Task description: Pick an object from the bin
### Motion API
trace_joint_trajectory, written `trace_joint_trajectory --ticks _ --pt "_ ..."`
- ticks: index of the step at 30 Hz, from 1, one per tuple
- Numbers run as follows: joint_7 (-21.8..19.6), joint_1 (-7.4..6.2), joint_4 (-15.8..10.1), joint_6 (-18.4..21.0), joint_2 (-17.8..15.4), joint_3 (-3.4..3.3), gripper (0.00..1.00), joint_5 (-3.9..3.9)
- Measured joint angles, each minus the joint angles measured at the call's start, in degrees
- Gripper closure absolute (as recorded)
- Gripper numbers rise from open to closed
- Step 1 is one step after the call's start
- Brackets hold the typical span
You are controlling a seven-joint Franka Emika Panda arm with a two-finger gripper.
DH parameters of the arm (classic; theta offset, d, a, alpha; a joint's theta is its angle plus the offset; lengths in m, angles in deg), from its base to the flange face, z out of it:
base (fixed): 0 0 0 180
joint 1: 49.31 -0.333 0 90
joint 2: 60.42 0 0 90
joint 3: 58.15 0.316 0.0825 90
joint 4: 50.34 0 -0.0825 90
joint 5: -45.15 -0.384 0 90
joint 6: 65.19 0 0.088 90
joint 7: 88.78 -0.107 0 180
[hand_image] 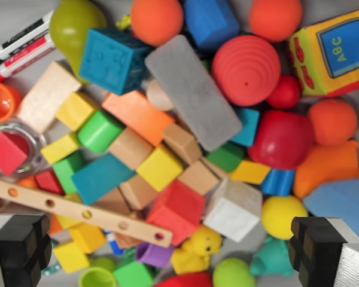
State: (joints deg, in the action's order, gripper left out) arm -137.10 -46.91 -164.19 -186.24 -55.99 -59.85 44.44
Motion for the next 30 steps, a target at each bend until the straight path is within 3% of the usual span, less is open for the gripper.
trace_joint_trajectory --ticks 14,30 --pt "-3.4 -0.46 -0.3 -1.1 0.9 0.23 0.00 0.00" --pt "-10.6 -1.89 -1.1 -3.6 2.9 0.33 0.00 0.11"
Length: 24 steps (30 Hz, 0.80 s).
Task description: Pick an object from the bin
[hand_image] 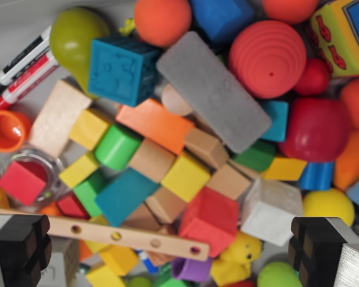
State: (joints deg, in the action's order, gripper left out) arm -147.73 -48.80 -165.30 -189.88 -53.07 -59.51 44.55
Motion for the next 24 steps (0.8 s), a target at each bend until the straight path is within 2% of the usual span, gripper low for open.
trace_joint_trajectory --ticks 24 --pt "-15.9 -3.25 -0.6 -5.2 5.1 0.02 0.00 0.23"
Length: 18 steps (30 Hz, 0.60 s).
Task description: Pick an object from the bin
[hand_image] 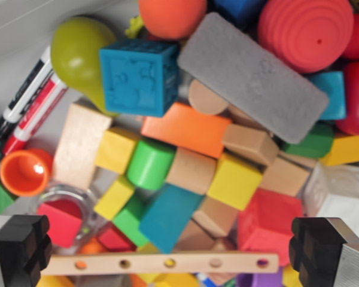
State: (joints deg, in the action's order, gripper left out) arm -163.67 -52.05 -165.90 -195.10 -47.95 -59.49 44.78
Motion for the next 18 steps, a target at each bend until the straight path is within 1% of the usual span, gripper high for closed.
trace_joint_trajectory --ticks 11,18 --pt "-8.6 -1.84 0.1 -2.7 3.2 -0.07 0.00 0.05" --pt "-15.5 -3.36 0.7 -4.6 5.9 -0.25 0.00 0.05"
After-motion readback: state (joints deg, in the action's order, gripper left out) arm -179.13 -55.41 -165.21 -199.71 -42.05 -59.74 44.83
